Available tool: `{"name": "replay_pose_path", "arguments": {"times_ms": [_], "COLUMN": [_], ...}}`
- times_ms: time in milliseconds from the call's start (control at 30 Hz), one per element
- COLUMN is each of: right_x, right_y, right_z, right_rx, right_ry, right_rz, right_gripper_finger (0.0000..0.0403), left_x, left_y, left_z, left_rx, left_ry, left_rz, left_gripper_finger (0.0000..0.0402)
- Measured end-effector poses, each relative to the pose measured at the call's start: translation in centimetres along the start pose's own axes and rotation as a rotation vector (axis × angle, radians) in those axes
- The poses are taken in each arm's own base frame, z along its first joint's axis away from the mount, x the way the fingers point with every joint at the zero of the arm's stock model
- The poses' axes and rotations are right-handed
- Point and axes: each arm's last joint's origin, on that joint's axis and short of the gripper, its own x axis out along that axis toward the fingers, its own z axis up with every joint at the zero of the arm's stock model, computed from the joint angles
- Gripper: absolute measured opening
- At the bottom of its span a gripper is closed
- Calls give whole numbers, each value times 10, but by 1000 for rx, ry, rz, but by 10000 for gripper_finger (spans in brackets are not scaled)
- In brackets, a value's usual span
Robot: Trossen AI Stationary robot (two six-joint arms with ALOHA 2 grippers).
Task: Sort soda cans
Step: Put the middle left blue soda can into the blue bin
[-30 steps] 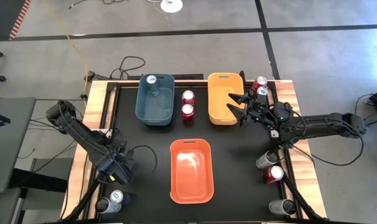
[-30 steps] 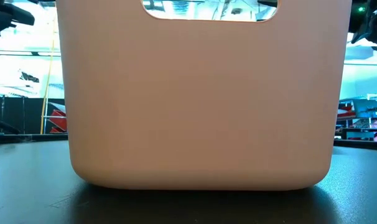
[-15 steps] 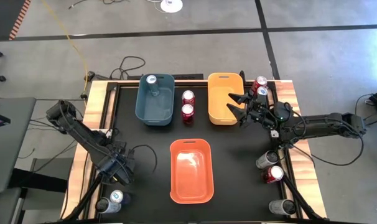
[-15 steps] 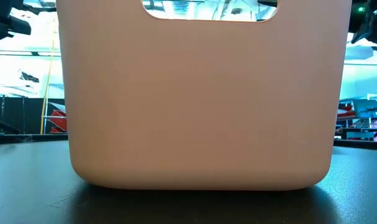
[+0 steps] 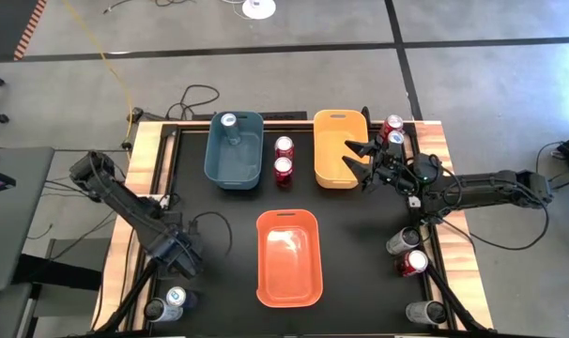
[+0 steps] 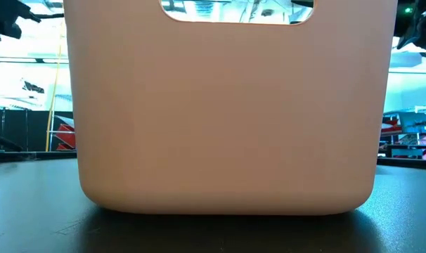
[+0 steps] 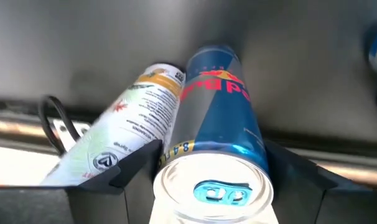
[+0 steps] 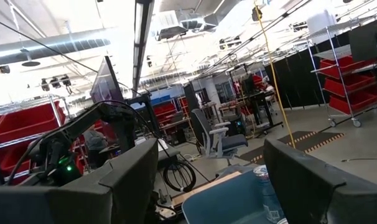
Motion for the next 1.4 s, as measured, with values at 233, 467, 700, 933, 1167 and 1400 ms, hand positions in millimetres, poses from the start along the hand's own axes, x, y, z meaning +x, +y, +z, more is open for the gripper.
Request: {"name": "replay_pose_path", "arguments": {"times_ms": [233, 467, 700, 933, 1167, 1400], "right_x": [0, 0, 0, 0, 0, 0], "right_y": [0, 0, 0, 0, 0, 0], "right_z": [0, 0, 0, 0, 0, 0], "right_rx": [0, 2, 1, 1, -1, -1], "right_ry": [0, 0, 1, 1, 1, 1], "right_rz": [0, 0, -1, -1, -1, -2], "right_gripper_finger": [306, 306, 306, 306, 306, 306], "left_x": [-1, -18, -58, -99, -126, -123], "left_y": [9, 22, 44, 82, 138, 204], "left_z": [10, 26, 43, 53, 57, 67], "left_rx": [-179, -311, -459, -608, -810, -950], "left_ry": [1, -87, -223, -349, -470, -476], "left_rz": [-14, -43, -113, -165, -105, -42], "left_gripper_finger": [238, 239, 239, 238, 238, 238]}}
